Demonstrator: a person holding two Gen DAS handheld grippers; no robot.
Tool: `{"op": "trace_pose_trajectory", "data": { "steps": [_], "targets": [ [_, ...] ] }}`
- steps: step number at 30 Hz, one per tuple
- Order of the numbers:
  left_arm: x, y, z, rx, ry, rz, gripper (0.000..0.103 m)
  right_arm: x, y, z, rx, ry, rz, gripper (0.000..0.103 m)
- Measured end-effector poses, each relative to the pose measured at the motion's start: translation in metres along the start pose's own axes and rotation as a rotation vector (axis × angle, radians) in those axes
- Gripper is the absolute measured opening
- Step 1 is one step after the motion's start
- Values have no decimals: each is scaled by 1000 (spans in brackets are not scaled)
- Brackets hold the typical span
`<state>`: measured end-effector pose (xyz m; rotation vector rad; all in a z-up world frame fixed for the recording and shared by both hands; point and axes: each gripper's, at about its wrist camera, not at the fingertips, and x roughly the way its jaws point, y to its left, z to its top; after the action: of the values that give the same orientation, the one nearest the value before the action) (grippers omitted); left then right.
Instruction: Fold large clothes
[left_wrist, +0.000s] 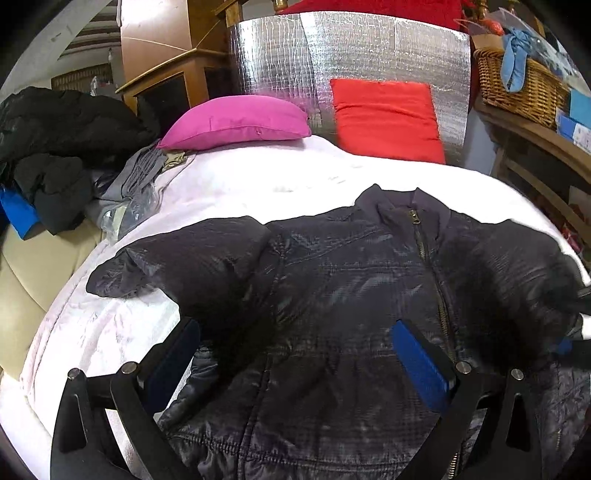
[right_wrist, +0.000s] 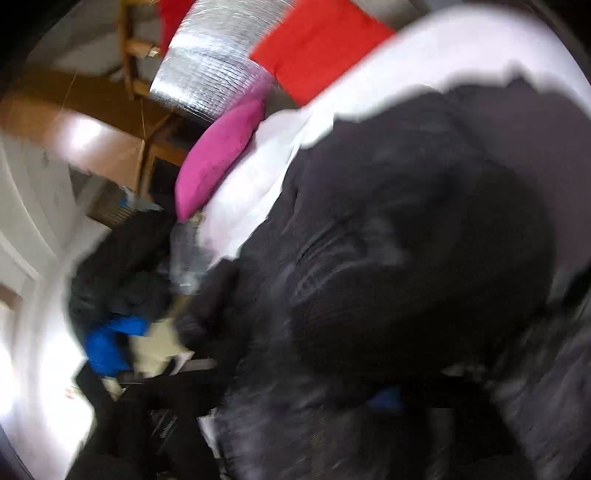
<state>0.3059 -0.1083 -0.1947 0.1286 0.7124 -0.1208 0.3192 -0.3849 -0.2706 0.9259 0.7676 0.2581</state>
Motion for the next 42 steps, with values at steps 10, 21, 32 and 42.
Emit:
{"op": "trace_pose_trajectory", "data": {
  "steps": [10,21,32,42],
  "targets": [
    [-9,-19,2,26,-16,-26,103,-87,-65,-4,272,-186,112,86],
    [-6,-21,4,20,-22,9,103,-50,-93,26,388,-259,35,79],
    [-32,-36,4,91,-113,-40,103,-76,-59,31,152,-369,-97,20],
    [-35,-86,-2,140,-57,-268,103,-49,-7,42,-156,-179,30,21]
  ]
}}
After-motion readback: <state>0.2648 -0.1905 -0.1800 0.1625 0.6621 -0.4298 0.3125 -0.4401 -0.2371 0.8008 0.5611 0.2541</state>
